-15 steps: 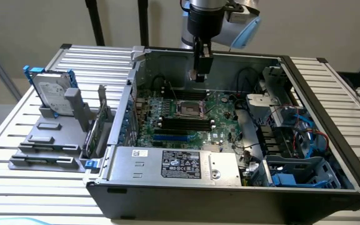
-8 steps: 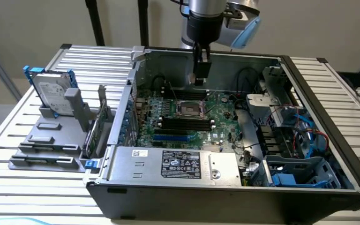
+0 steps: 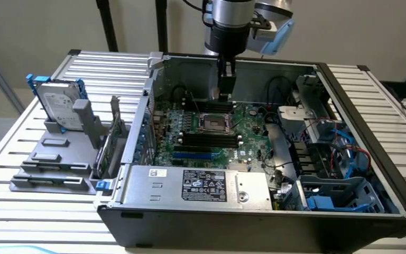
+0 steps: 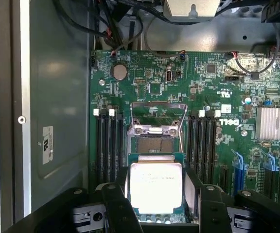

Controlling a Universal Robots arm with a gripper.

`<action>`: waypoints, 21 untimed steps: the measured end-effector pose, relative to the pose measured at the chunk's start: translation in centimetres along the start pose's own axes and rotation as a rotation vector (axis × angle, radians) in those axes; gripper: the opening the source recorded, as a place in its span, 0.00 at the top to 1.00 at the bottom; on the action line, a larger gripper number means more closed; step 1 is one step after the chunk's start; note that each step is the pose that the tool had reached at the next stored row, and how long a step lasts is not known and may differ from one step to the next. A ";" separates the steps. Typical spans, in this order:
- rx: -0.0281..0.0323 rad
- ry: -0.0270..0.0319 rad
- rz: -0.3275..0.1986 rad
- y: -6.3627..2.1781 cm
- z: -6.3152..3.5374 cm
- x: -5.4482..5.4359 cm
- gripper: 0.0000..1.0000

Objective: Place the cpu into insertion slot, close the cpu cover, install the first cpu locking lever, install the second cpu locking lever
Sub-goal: 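Place the cpu into insertion slot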

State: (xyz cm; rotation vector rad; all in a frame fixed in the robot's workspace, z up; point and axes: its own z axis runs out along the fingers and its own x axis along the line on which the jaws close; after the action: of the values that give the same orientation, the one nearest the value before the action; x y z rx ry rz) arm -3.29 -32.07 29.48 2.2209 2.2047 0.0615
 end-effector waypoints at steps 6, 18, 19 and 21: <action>0.0004 0.0000 0.002 -0.04 1.08 -0.1 0.46; 0.0088 -0.0001 0.002 -0.34 3.25 -0.2 0.46; 0.0092 -0.0001 0.002 -0.36 3.44 -0.2 0.46; 0.0103 0.0000 0.002 -0.39 3.80 -0.2 0.46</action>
State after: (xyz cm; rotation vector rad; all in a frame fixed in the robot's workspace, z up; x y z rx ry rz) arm -3.54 -32.17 25.67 2.2286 2.2076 0.0503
